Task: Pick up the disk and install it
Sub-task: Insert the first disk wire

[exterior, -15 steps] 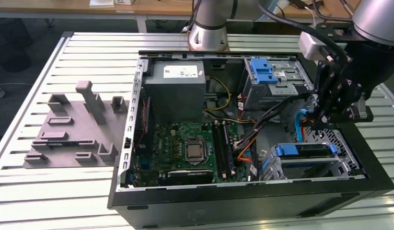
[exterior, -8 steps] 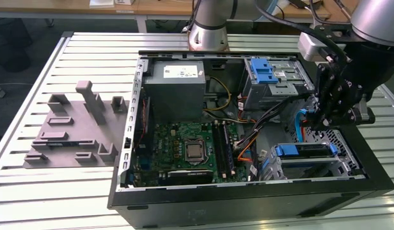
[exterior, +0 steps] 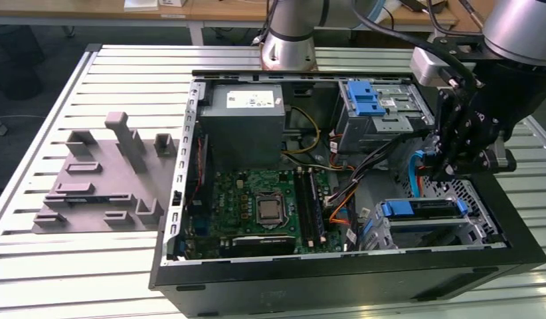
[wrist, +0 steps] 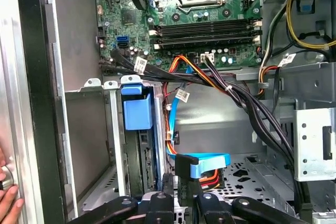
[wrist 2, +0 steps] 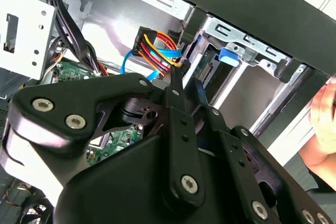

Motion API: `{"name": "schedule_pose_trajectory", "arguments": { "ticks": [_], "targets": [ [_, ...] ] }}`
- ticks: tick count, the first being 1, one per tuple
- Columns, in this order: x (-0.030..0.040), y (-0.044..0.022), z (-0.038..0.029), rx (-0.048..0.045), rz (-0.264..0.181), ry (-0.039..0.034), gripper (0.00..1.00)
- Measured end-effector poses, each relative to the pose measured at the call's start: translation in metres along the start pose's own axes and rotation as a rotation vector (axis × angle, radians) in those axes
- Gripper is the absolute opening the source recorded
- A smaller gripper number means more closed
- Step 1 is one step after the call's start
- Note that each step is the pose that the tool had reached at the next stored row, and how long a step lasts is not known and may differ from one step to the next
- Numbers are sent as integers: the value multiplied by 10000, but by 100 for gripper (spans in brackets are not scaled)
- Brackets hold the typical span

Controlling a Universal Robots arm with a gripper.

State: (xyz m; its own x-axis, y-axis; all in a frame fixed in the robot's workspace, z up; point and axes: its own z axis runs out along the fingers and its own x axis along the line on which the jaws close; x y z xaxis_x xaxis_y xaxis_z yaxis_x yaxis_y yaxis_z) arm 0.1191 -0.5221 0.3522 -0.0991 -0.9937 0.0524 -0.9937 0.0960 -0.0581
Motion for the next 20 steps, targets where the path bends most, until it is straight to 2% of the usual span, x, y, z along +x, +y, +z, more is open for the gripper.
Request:
{"name": "schedule_pose_trajectory", "arguments": {
  "ticks": [7, 8, 10, 16, 20],
  "targets": [
    [-2, -2, -41, 1, 0, 8, 26],
    [-2, -2, -41, 1, -1, 8, 32],
    [-5, -2, -40, 1, -1, 12, 32],
    [-15, -1, 18, 2, -1, 17, 32],
    [-16, -2, 30, 2, -1, 20, 31]
  ]
}}
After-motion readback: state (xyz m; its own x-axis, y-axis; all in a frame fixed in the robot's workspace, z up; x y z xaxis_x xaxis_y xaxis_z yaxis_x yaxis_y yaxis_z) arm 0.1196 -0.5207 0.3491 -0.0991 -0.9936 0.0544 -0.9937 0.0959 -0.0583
